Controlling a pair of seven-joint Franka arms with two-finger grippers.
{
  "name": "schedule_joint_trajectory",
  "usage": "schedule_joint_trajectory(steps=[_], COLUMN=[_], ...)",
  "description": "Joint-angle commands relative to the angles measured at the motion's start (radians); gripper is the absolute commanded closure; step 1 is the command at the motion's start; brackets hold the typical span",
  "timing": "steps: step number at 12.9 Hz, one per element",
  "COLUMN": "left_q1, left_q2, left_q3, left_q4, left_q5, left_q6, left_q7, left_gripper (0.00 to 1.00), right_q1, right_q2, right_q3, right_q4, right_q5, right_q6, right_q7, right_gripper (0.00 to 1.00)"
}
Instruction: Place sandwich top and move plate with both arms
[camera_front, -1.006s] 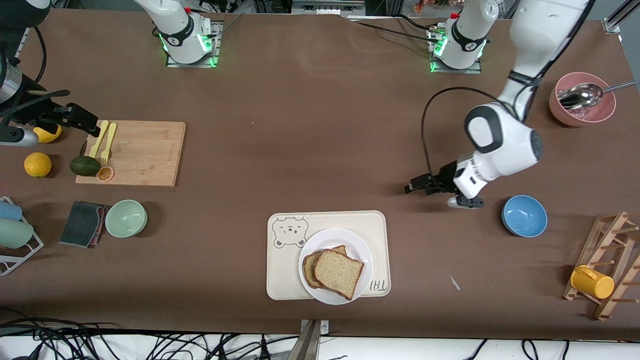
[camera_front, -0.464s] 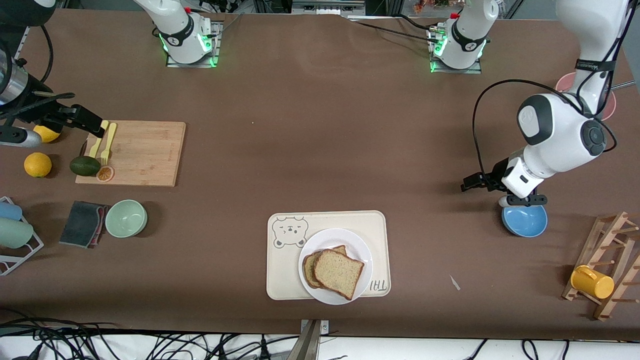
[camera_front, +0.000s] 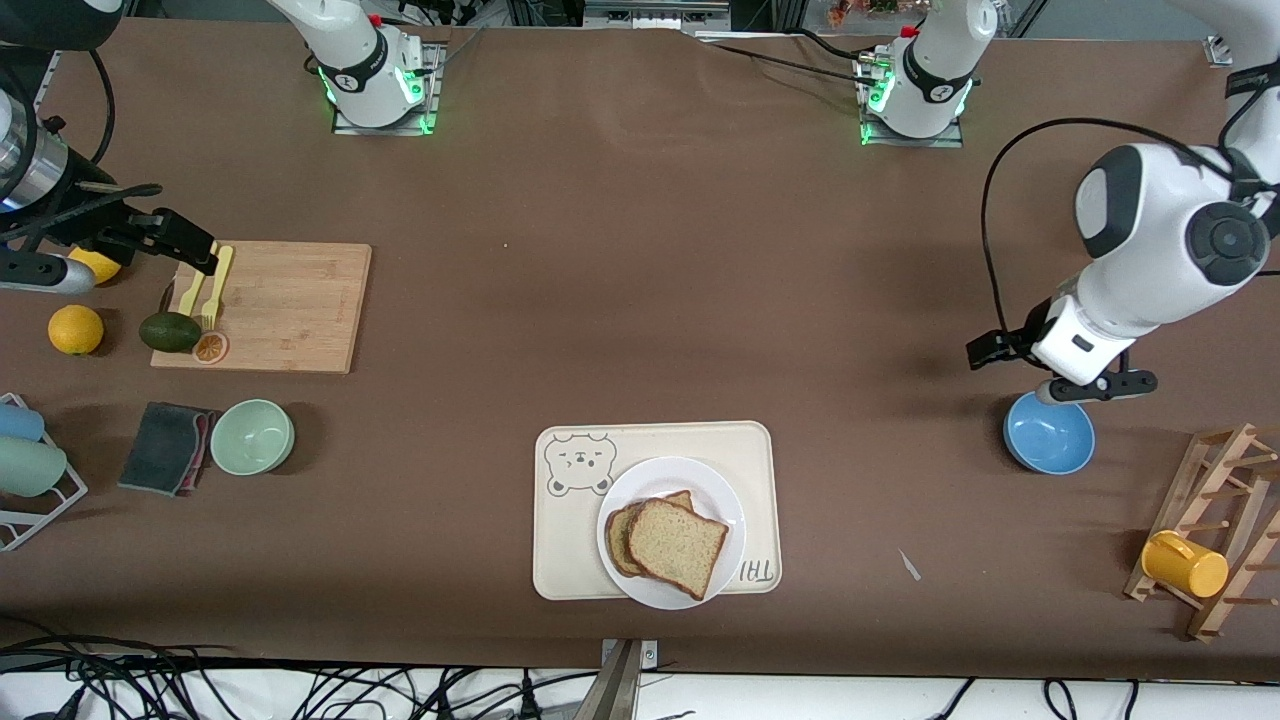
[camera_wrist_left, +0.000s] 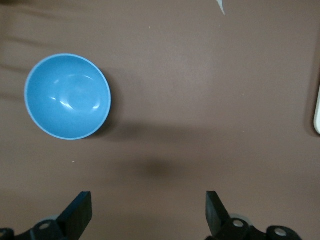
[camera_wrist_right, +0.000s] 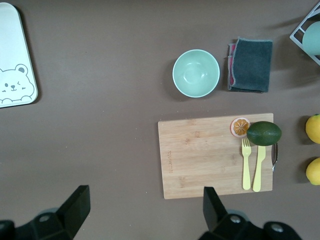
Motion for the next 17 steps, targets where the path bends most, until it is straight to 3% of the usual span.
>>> schedule_joint_trajectory(steps=[1, 3, 7, 10, 13, 17], left_q1=[-0.032, -0.049, -0.095, -0.111, -0.1, -0.089], left_q2=[-0.066, -0.1, -0.092, -0.089, -0.094, -0.1], left_q3=[0.012, 0.027, 0.073, 0.116, 0.147, 0.148], left_q4=[0.022, 0.063, 0.242, 0.296, 0.319, 0.318], left_q5=[0.037, 0.039, 0.063, 0.045, -0.05, -0.047], left_q6=[-0.09, -0.175, -0.384, -0.401, -0.401, -0.398], left_q7=[-0.055, -0.055, -0.037, -0.008, 0.008, 0.029], left_gripper=[0.0, 0.0, 0.0, 0.0, 0.0, 0.0], right_q1=[0.001, 0.001, 0.001, 0.0, 0.0, 0.001], right_q2=[-0.016, -0.014, -0.014, -0.014, -0.014, -0.01], right_q3=[0.003, 0.001, 0.001, 0.001, 0.001, 0.003], right_q4=[-0.008, -0.008, -0.008, -0.006, -0.005, 0.008], right_q5=[0.002, 0.002, 0.002, 0.001, -0.007, -0.01], right_q6=[-0.006, -0.005, -0.005, -0.006, -0.006, -0.006], right_q7=[0.019, 0.019, 0.017, 0.01, -0.007, 0.005], right_gripper=[0.0, 0.0, 0.0, 0.0, 0.0, 0.0])
